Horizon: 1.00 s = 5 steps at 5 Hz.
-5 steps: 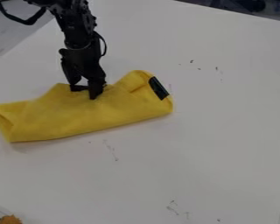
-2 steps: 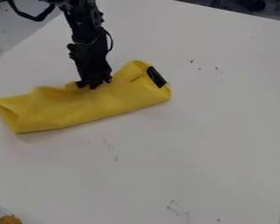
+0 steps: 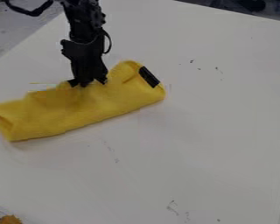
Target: Unfold the cloth from top left to bottom right
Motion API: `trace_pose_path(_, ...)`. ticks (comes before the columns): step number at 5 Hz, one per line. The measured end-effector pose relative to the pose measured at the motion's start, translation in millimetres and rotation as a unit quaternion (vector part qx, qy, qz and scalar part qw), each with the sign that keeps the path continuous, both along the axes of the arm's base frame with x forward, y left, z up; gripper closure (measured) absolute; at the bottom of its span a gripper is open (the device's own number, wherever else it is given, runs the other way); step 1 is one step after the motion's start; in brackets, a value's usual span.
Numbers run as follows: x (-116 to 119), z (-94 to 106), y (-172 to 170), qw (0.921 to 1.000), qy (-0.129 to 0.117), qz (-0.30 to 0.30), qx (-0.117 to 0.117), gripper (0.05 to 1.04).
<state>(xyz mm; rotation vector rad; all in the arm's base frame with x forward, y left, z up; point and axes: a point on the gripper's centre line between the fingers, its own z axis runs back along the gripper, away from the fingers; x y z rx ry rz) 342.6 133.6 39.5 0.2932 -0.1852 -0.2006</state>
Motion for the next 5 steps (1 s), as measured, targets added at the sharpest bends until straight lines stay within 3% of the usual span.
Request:
trace_pose_path(1, -10.3, 22.5, -21.7, 0.9993, -0.026, 0.002, 0.029, 1.015)
trace_pose_path(2, -29.8, 33.4, -44.2, 0.9983, -0.049, 0.013, 0.029, 1.015)
trace_pose_path(3, -60.4, 15.1, -69.0, 0.9973, -0.017, 0.056, -0.043, 1.015)
trace_pose_path(4, -90.0, -13.7, -96.0, 0.9884, 0.011, 0.083, -0.126, 1.015)
trace_pose_path(5, -94.1, -34.6, -102.9, 0.9788, -0.003, 0.088, -0.185, 1.015)
